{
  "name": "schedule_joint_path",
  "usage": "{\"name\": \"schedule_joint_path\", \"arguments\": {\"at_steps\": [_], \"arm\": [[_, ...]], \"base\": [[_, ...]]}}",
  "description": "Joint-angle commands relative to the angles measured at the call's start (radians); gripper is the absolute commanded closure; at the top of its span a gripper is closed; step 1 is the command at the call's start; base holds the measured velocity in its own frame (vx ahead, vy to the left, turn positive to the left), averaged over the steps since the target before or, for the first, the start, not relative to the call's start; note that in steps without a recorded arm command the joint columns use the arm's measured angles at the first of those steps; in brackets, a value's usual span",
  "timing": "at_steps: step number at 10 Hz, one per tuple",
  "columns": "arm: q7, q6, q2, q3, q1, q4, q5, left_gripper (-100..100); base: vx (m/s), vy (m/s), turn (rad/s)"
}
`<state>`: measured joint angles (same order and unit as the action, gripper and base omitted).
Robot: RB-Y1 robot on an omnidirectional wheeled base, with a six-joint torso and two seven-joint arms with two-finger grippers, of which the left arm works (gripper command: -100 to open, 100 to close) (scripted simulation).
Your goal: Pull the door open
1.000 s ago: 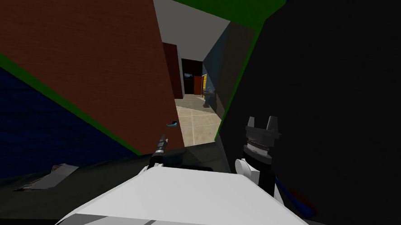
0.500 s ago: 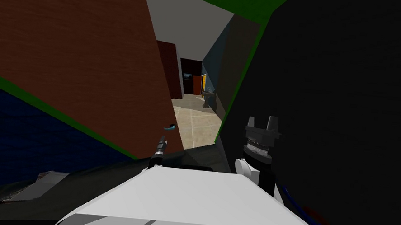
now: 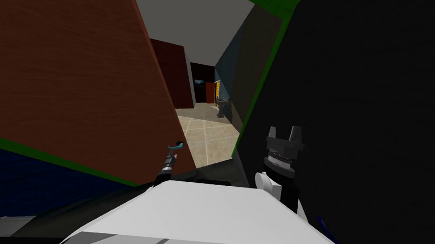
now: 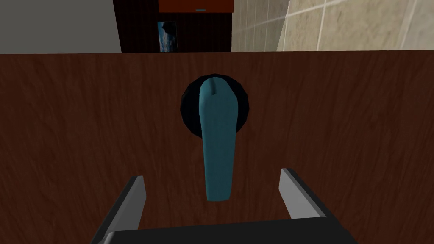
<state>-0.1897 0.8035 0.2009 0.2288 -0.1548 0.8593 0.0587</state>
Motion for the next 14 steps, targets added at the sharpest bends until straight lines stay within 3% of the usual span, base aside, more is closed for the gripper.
{"name": "schedule_joint_path", "arguments": {"at_steps": [1,3,4,5,10,14], "arm": [[-0.015,0.020,0.021,0.011,0.005,-0.035,0.009,-100],[-0.034,0.042,0.045,0.027,-0.002,-0.062,0.021,-100],[-0.029,0.039,0.043,0.024,0.011,-0.068,0.019,-100],[-0.029,0.039,0.043,0.024,0.011,-0.068,0.019,100],[-0.029,0.039,0.043,0.024,0.011,-0.068,0.019,100],[-0.071,0.065,0.069,-0.013,-0.017,-0.063,-0.003,100]], "base": [[0.172,0.018,-0.091],[0.193,0.048,-0.116],[0.084,0.028,-0.023],[-0.011,-0.003,0.020],[-0.016,-0.003,0.001],[-0.172,0.022,-0.104]]}}
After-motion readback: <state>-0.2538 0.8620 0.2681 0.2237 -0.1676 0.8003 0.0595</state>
